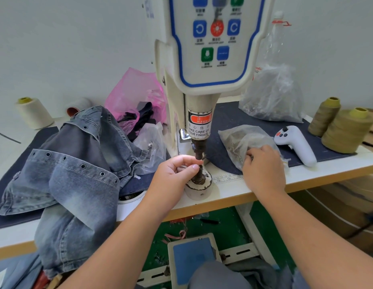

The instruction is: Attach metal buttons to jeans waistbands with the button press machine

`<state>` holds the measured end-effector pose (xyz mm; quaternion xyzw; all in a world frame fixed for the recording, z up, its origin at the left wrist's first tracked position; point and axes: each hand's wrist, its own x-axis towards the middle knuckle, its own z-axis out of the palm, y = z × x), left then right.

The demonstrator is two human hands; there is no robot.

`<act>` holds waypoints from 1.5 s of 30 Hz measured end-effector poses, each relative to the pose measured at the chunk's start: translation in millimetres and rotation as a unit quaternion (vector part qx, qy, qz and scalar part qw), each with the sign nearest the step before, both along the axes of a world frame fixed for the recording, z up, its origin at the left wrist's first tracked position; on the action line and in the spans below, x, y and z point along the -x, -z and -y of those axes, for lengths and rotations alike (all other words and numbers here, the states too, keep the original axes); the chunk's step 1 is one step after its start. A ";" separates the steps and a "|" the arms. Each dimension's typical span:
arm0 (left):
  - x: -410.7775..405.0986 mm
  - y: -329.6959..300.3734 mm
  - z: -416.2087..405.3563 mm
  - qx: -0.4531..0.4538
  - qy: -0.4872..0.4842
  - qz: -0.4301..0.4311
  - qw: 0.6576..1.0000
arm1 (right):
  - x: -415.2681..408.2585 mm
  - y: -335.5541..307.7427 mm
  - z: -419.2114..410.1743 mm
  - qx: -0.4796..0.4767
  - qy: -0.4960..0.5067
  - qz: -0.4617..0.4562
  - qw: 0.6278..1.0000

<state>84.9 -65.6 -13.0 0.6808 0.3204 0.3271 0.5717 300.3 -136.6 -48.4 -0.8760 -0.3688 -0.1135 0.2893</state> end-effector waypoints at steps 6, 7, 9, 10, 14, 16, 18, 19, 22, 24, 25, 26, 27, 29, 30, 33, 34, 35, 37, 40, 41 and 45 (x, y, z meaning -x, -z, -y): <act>-3.2 0.3 -1.7 0.012 -0.008 0.010 1.000 | -0.8 0.4 -0.7 -0.003 0.001 0.007 1.000; -3.2 0.1 -1.5 0.015 -0.007 0.014 1.000 | -0.8 0.6 -0.6 -0.002 0.002 0.007 1.000; -3.1 -0.2 -1.3 0.021 -0.007 0.016 1.000 | -0.9 0.4 -0.6 0.000 0.002 0.009 1.000; -2.8 0.1 -1.1 0.023 -0.007 0.015 1.000 | -0.9 0.2 -0.8 0.001 0.001 0.010 1.000; -1.5 2.0 -2.1 0.027 -0.017 0.009 0.999 | -0.1 -1.5 -1.3 0.003 -0.001 0.007 1.000; 0.9 2.4 -3.5 0.017 -0.034 0.009 0.999 | -0.1 -1.2 -0.6 0.003 -0.001 0.005 1.000; 4.5 2.9 -7.1 0.003 -0.065 0.022 0.998 | 0.1 -1.3 -0.1 0.010 -0.002 0.007 1.000; 7.2 2.4 -8.4 -0.013 -0.078 0.031 0.996 | 0.2 -1.3 -0.3 0.015 -0.001 0.008 1.000; 15.5 2.3 -10.5 -0.142 -0.123 -0.010 0.982 | 1.3 -3.3 -1.7 0.041 0.001 0.000 0.999; 19.9 4.4 -12.6 -0.227 -0.157 -0.056 0.959 | 1.5 -4.5 -1.9 0.061 -0.001 -0.006 0.998; 21.8 6.6 -14.2 -0.246 -0.167 -0.070 0.952 | 1.7 -5.2 -2.0 0.068 -0.005 -0.005 0.998; 24.0 9.8 -16.3 -0.253 -0.172 -0.079 0.949 | 1.5 -6.3 -2.7 0.071 -0.010 0.000 0.997; 25.6 13.9 -19.0 -0.258 -0.175 -0.092 0.946 | 1.0 -7.6 -3.4 0.073 -0.016 0.006 0.997; 28.5 23.1 -24.0 -0.272 -0.177 -0.124 0.938 | 0.6 -8.9 -1.3 0.066 -0.038 0.013 0.997; 29.7 27.5 -26.1 -0.277 -0.178 -0.137 0.934 | 0.0 -10.7 0.4 0.054 -0.054 0.005 0.997; 30.1 33.7 -30.0 -0.290 -0.185 -0.147 0.927 | -6.9 -24.0 -2.3 0.090 -0.097 -0.074 0.988; 29.2 34.1 -30.3 -0.296 -0.182 -0.152 0.925 | -10.0 -29.8 -5.9 0.128 -0.101 -0.107 0.981; 28.4 34.2 -30.1 -0.298 -0.179 -0.158 0.924 | -13.8 -34.7 -9.9 0.166 -0.088 -0.142 0.972; 28.4 34.1 -30.0 -0.280 -0.181 -0.152 0.930 | -16.7 -42.6 -13.6 0.194 -0.046 -0.179 0.964; 29.9 32.4 -31.2 -0.225 -0.202 -0.126 0.945 | -16.1 -44.8 -14.8 0.190 -0.023 -0.137 0.972; 29.8 32.5 -31.5 -0.221 -0.202 -0.127 0.946 | -13.6 -46.8 -14.5 0.210 -0.021 -0.139 0.968; 28.0 34.6 -32.5 -0.231 -0.193 -0.141 0.943 | -10.8 -51.0 -16.3 0.169 -0.065 -0.156 0.971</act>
